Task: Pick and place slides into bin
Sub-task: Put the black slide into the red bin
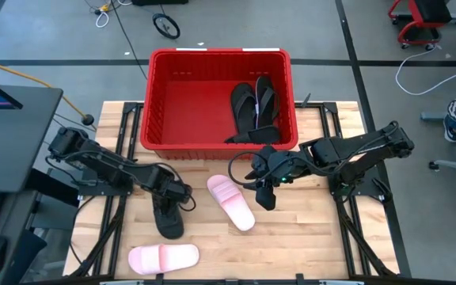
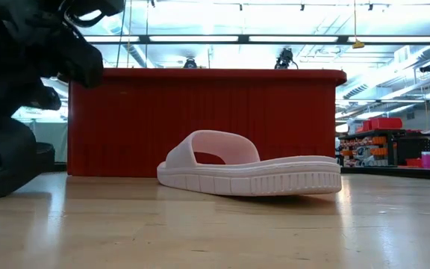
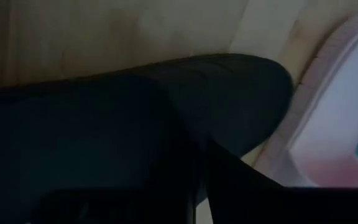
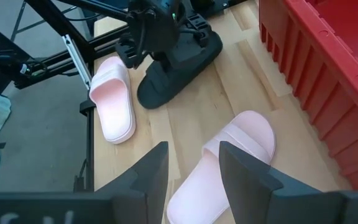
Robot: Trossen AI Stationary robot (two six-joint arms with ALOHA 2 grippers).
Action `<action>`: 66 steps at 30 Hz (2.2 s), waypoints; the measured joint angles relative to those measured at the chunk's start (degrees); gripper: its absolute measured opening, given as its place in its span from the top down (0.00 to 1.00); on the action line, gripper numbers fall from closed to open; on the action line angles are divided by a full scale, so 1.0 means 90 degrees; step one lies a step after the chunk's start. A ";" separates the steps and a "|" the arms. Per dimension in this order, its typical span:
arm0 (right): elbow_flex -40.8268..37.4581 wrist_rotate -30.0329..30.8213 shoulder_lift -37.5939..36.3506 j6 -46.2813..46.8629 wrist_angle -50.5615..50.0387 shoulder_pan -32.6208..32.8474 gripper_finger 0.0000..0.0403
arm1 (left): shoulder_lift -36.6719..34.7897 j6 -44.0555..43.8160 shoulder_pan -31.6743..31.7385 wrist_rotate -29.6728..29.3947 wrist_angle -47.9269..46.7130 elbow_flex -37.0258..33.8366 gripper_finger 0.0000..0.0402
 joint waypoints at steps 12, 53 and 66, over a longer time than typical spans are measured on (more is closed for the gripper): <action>-0.0003 -0.0010 -0.0124 0.0031 0.0044 0.0000 0.63 | 0.0010 -0.0749 -0.0010 -0.1042 -0.1635 0.3234 0.97; -0.0002 0.1700 -0.1511 -0.0979 -0.0100 -0.0238 0.63 | 0.0071 -0.2715 0.5550 -0.1385 0.2218 0.0678 0.94; -0.0002 0.1700 -0.1508 -0.0976 -0.0100 -0.0238 0.63 | 0.0061 -0.1635 0.5879 -0.1218 0.2386 0.0114 0.61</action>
